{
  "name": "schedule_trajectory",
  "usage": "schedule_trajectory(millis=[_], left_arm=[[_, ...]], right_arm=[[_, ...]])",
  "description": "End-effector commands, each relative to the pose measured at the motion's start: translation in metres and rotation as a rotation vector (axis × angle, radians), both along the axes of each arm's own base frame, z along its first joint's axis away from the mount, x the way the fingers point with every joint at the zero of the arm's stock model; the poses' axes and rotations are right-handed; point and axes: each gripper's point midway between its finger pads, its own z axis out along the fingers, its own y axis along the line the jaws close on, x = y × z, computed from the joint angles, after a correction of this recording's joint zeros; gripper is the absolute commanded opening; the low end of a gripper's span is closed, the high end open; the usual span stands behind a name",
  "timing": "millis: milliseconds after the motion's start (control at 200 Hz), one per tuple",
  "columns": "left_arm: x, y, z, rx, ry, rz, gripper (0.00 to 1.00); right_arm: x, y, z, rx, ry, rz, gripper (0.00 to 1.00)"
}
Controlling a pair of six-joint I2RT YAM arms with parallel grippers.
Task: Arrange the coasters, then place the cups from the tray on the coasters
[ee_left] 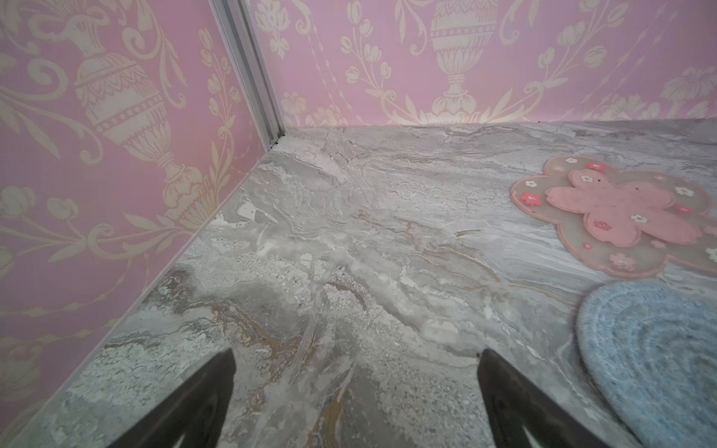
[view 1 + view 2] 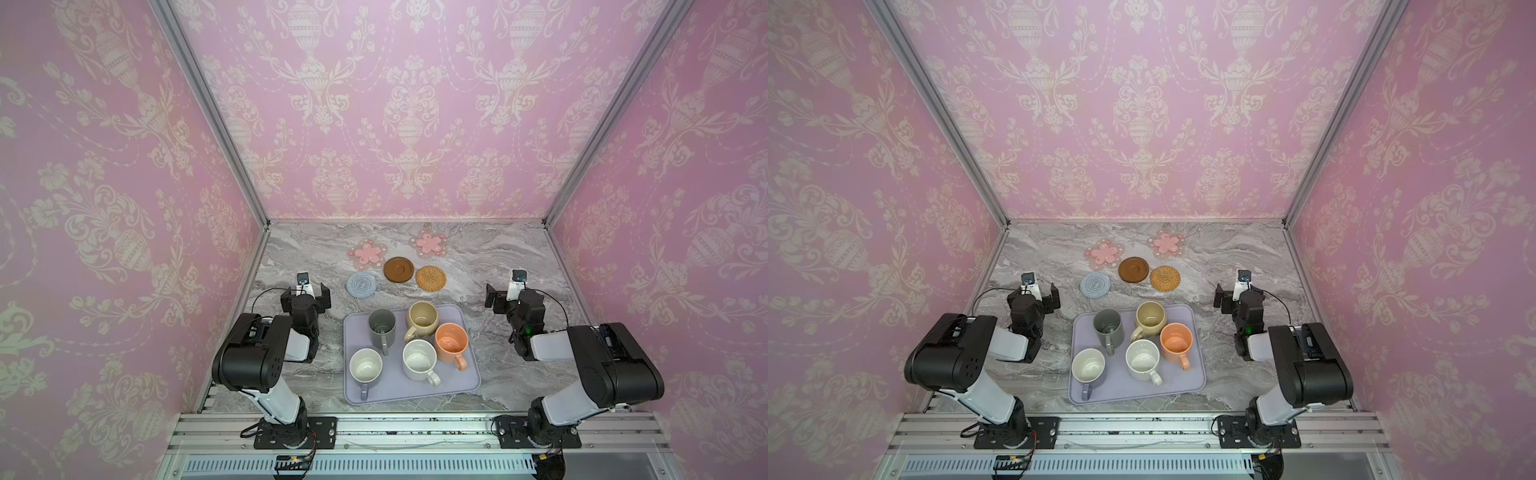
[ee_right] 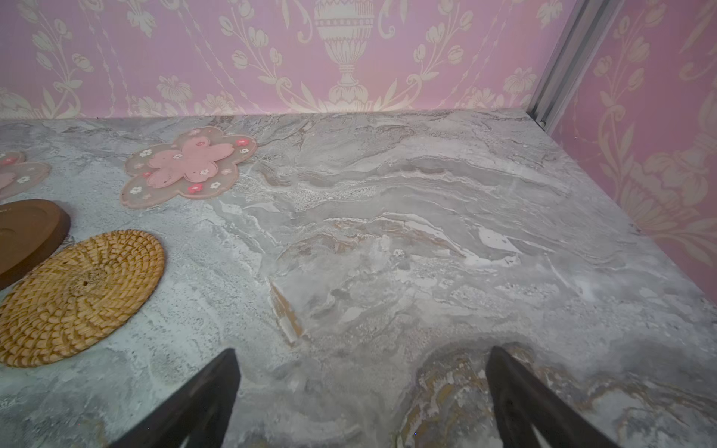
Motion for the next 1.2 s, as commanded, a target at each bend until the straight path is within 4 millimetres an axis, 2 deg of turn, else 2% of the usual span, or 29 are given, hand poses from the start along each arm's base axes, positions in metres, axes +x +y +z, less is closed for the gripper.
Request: schedule_trajectory(millis=[0,485,620,1196], left_arm=[[-0.001,0.005,0.000,0.006,0.006,0.020,0.99],[-0.001,0.005,-0.001,0.006,0.006,0.020,0.99],[-0.001,0.005,-0.001,0.006,0.007,0.021,0.99],[0.001,0.005,-0.002,-0.007,0.016,0.010,0.99]], right_arm=[[0.005,-0.004,0.006,-0.004,-0.014,-0.021,1.00],[0.004,-0.004,0.006,-0.004,-0.013,-0.021,1.00],[0.006,0.013,0.006,-0.008,-0.008,0.088,1.00],[0.007,0.014,0.006,0.004,-0.005,0.098,1.00]])
